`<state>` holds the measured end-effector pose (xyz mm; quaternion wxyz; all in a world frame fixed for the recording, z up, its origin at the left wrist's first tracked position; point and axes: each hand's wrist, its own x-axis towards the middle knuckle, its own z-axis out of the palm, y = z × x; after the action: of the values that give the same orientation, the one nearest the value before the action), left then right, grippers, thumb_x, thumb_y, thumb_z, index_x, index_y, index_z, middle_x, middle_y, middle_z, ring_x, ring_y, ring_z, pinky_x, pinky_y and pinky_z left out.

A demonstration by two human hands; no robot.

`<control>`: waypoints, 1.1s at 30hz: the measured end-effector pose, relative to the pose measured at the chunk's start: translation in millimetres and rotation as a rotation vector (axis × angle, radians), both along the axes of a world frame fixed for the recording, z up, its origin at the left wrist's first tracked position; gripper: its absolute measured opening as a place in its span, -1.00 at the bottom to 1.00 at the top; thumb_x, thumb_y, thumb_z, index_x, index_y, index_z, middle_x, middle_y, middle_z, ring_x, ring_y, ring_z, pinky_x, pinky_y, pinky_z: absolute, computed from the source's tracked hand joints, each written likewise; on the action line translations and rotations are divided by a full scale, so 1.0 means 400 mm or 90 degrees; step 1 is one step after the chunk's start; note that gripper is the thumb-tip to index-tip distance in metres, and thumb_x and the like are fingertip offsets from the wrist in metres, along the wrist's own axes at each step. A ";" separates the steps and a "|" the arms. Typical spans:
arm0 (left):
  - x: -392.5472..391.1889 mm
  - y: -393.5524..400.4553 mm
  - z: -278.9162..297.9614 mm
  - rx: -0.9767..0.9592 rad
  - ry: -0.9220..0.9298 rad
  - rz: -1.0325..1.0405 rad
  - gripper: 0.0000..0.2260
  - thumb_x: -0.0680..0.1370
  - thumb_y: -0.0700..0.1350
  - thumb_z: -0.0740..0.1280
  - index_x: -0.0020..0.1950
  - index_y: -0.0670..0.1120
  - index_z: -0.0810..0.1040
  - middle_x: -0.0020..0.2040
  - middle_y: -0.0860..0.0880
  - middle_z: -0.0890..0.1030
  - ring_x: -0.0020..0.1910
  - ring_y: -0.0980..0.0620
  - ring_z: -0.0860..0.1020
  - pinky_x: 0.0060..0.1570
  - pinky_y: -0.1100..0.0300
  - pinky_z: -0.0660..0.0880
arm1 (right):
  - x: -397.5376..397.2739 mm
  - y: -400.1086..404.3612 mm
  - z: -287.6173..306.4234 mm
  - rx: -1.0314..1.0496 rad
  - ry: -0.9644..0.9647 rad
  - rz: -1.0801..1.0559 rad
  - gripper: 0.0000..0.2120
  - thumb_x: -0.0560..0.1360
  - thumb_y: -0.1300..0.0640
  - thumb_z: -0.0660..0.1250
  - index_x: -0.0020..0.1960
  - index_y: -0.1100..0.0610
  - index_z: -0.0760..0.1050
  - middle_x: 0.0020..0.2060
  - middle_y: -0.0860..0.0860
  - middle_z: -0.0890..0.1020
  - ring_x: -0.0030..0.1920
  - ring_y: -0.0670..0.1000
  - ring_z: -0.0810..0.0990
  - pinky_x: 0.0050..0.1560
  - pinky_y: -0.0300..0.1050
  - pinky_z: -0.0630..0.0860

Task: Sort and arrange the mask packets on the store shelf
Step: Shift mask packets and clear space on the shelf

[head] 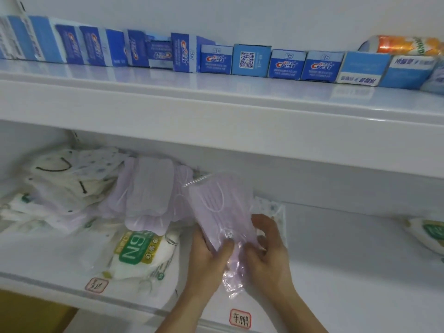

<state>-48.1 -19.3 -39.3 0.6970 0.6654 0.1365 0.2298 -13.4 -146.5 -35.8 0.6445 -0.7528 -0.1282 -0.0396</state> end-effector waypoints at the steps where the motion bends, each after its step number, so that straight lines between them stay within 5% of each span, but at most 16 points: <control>1: 0.001 0.003 -0.004 0.002 -0.010 0.023 -0.49 0.46 -0.43 0.44 0.24 0.06 0.47 0.02 0.14 0.68 0.04 0.10 0.67 -0.03 0.18 0.62 | 0.002 0.010 -0.010 0.018 0.021 -0.013 -0.39 0.46 0.39 0.32 0.34 -0.17 0.41 0.02 -0.05 0.69 -0.16 0.02 0.72 -0.19 0.12 0.67; 5: -0.003 0.014 -0.008 -0.010 -0.049 0.023 -0.34 0.41 -0.50 0.45 0.35 0.01 0.39 0.10 0.19 0.66 0.12 0.15 0.64 0.03 0.32 0.56 | 0.020 0.018 -0.021 0.152 0.128 0.002 -0.26 0.35 0.07 0.55 0.43 -0.23 0.33 0.23 -0.09 0.61 0.13 -0.01 0.68 0.03 0.11 0.66; 9: -0.003 -0.001 -0.009 -0.003 -0.030 -0.040 -0.42 0.41 -0.37 0.54 0.35 -0.01 0.49 0.13 0.03 0.70 0.14 0.00 0.67 0.08 0.07 0.64 | 0.057 -0.011 -0.016 0.217 0.217 0.049 -0.47 0.36 0.35 0.59 0.28 0.11 0.55 0.00 0.18 0.73 -0.03 0.27 0.73 0.07 0.34 0.63; 13: -0.027 0.015 0.030 0.244 -0.004 0.021 -0.88 0.57 -0.09 0.44 0.07 0.09 0.61 -0.06 0.15 0.69 -0.06 0.17 0.66 -0.04 0.15 0.63 | 0.057 -0.018 -0.015 0.233 0.225 0.041 -0.66 0.45 0.35 0.50 0.20 0.25 0.58 -0.03 0.20 0.74 -0.04 0.28 0.73 0.04 0.25 0.65; 17: -0.008 0.168 0.100 0.515 -0.099 0.276 -0.86 0.56 -0.07 0.38 0.09 -0.06 0.61 -0.01 0.01 0.64 -0.07 0.05 0.60 -0.11 0.10 0.59 | 0.068 -0.016 -0.032 0.212 0.219 0.038 -0.74 0.48 0.33 0.48 0.15 0.22 0.60 -0.05 0.18 0.74 -0.03 0.28 0.73 0.06 0.28 0.65; 20: 0.028 0.307 0.131 0.645 0.065 0.436 -0.67 0.49 -0.01 0.44 0.21 -0.08 0.56 0.16 -0.13 0.57 0.15 -0.21 0.52 0.02 -0.10 0.49 | 0.072 -0.012 -0.041 0.189 0.207 0.046 -0.73 0.46 0.27 0.52 0.15 0.17 0.61 -0.04 0.14 0.75 -0.03 0.24 0.73 0.08 0.33 0.63; 22: 0.048 0.365 0.132 0.657 0.297 0.401 -0.51 0.42 0.11 0.49 0.28 -0.04 0.51 0.21 -0.15 0.51 0.24 -0.22 0.45 0.08 -0.13 0.41 | 0.074 -0.013 -0.046 0.184 0.200 0.048 -0.71 0.45 0.25 0.54 0.14 0.15 0.60 -0.05 0.12 0.75 -0.04 0.21 0.74 0.09 0.34 0.63; 24: 0.050 0.390 0.114 0.721 0.382 0.349 -0.55 0.37 0.16 0.46 0.18 -0.01 0.54 0.14 -0.10 0.52 0.20 -0.17 0.45 0.01 -0.04 0.36 | 0.073 -0.014 -0.045 0.182 0.192 0.049 -0.67 0.40 0.19 0.59 0.13 0.15 0.61 -0.05 0.12 0.75 -0.03 0.21 0.74 0.10 0.33 0.63; 27: 0.045 0.418 0.096 0.776 0.264 0.350 -0.78 0.43 0.03 0.37 0.00 -0.04 0.59 -0.07 -0.05 0.57 0.01 -0.16 0.55 -0.11 0.03 0.48 | 0.073 -0.014 -0.045 0.180 0.187 0.053 -0.61 0.32 0.10 0.59 0.11 0.13 0.62 -0.06 0.11 0.75 -0.02 0.22 0.73 0.08 0.30 0.64; 30: 0.032 0.439 0.109 0.730 0.121 0.352 -0.88 0.53 -0.17 0.39 0.06 -0.11 0.60 -0.09 -0.06 0.63 -0.08 -0.14 0.60 -0.15 -0.02 0.57 | 0.076 -0.018 -0.049 0.190 0.191 0.057 -0.71 0.41 0.24 0.57 0.10 0.13 0.62 -0.07 0.12 0.75 -0.04 0.22 0.73 0.07 0.34 0.63; 33: -0.005 0.389 0.167 0.616 -0.058 0.354 -0.92 0.58 -0.25 0.37 0.06 -0.17 0.61 -0.12 -0.03 0.64 -0.19 0.03 0.58 -0.14 0.28 0.49 | 0.075 -0.019 -0.049 0.188 0.185 0.055 -0.74 0.42 0.25 0.56 0.08 0.11 0.63 -0.07 0.12 0.75 -0.05 0.21 0.74 0.06 0.31 0.64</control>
<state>-50.0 136.4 27.6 0.2305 0.8377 0.1554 0.4702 16.6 -153.9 -55.3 0.7605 -0.6419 -0.0589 0.0783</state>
